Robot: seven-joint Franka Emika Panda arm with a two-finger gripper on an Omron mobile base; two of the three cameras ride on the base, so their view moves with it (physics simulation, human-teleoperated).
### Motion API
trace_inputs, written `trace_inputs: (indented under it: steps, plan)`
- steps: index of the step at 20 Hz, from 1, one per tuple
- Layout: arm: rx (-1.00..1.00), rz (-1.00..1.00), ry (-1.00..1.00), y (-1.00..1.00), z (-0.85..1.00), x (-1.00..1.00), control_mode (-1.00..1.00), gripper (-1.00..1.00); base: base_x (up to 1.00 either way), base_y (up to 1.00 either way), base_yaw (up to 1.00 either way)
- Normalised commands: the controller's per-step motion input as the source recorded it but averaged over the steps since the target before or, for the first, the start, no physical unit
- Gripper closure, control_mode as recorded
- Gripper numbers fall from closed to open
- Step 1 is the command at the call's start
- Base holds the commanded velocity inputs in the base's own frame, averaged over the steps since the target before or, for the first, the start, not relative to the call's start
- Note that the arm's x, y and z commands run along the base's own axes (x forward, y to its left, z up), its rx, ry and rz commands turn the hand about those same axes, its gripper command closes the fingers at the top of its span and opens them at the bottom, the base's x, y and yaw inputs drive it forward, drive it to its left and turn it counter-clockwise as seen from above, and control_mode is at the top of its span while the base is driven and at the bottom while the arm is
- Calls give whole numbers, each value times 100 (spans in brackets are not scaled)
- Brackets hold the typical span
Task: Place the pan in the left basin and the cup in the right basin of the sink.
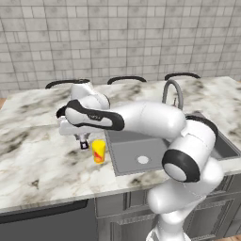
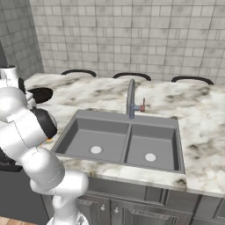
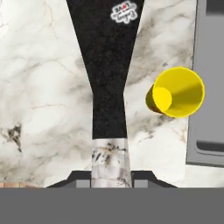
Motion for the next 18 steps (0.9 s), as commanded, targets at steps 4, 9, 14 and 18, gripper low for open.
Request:
trace_inputs:
  steps: [4,9,14,18]
  plan:
    - [2,0,0,-57,25,-13,-100,100,0,0,0]
    - [1,0,0,-63,20,-19,-100,100,0,0,0]
    - [2,0,0,-65,17,-20,-100,100,0,0,0]
    - [2,-1,0,-66,8,-12,-100,100,0,0,0]
